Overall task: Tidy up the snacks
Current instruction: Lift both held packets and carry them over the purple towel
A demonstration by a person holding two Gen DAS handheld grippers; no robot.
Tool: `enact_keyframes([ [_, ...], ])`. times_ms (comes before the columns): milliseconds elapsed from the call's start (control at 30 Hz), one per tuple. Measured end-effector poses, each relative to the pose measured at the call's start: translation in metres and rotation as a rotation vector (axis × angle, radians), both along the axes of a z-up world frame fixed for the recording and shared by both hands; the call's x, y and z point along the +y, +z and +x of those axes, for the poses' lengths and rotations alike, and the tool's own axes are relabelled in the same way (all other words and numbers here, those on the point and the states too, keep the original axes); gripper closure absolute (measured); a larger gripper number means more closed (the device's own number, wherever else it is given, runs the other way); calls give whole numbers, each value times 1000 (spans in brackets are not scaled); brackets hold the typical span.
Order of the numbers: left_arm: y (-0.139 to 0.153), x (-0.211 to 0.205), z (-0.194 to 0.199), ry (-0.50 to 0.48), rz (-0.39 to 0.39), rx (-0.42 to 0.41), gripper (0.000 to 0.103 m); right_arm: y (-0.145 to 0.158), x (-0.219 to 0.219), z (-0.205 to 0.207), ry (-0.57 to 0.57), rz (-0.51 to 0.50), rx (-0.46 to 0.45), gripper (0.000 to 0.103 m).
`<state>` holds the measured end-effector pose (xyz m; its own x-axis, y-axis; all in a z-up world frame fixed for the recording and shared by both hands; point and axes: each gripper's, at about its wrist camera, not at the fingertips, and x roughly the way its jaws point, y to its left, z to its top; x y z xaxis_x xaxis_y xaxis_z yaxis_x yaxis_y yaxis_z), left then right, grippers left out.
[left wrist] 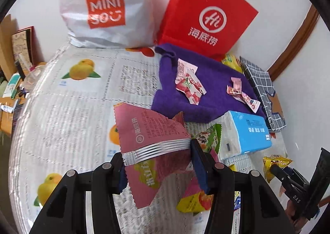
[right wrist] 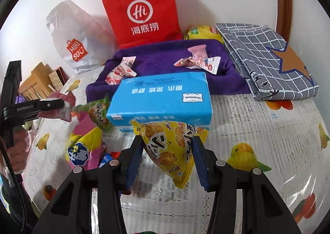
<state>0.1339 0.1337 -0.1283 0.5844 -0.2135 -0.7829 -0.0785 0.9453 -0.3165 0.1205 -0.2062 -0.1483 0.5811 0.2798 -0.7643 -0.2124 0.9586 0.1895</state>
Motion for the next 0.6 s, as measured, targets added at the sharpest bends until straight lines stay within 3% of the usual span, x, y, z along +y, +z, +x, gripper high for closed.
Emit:
enact_keyframes([
  [600, 23, -31, -47, -99, -6, -45, 53, 27, -1, -21, -55, -20, -35, 55],
])
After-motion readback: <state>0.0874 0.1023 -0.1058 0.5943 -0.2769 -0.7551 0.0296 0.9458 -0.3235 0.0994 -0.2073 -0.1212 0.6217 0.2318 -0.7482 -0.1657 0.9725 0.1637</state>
